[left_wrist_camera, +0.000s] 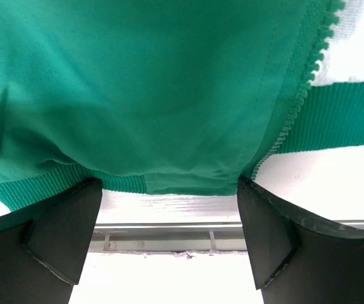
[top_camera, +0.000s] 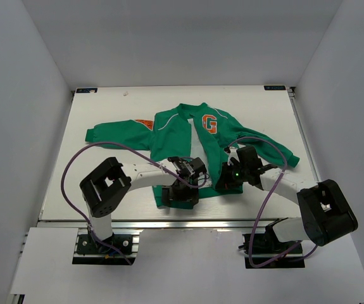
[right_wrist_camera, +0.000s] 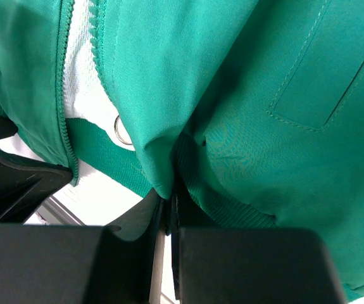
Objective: Zip up the jacket
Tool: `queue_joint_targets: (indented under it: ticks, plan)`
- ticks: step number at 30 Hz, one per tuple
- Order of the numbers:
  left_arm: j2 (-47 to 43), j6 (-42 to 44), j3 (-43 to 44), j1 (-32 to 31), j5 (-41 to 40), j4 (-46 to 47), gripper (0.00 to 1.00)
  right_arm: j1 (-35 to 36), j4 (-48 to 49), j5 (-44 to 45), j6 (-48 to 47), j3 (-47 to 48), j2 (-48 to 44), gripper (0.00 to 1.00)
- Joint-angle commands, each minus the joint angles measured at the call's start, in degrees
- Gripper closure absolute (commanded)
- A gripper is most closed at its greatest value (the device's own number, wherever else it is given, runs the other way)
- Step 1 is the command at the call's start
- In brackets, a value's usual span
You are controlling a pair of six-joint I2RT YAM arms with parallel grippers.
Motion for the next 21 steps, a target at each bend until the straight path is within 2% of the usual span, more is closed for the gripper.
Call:
queue_joint_targets:
  ticks: [1, 5, 11, 14, 18, 21]
  plan:
    - [1.69, -1.4, 0.1, -0.03, -4.43, 1.6, 0.04, -0.3, -0.72, -0.06, -1.02, -0.2, -0.46, 1.0]
    - [5.39, -2.11, 1.85, -0.12, -6.54, -0.51, 0.11, -0.3, -0.8, 0.2, -0.93, -0.2, -0.28, 1.0]
    - [12.16, -1.41, 6.25, -1.0, -8.65, -6.14, 0.14, -0.3, -1.51, 1.25, -1.02, -0.02, -0.46, 1.0]
    - [12.26, -1.41, 5.82, -1.0, -8.83, -7.01, 0.25, -0.3, -1.6, 2.22, -0.84, -0.2, -0.98, 1.0]
    - [10.41, -1.84, 3.62, -1.0, -8.74, -7.81, 0.49, -0.3, -1.95, 3.28, -0.58, -0.11, -0.63, 1.0]
    - [8.74, -2.02, 1.34, -1.0, -8.13, -6.5, 0.55, -0.3, -2.03, 3.28, -0.31, 0.15, -0.28, 1.0]
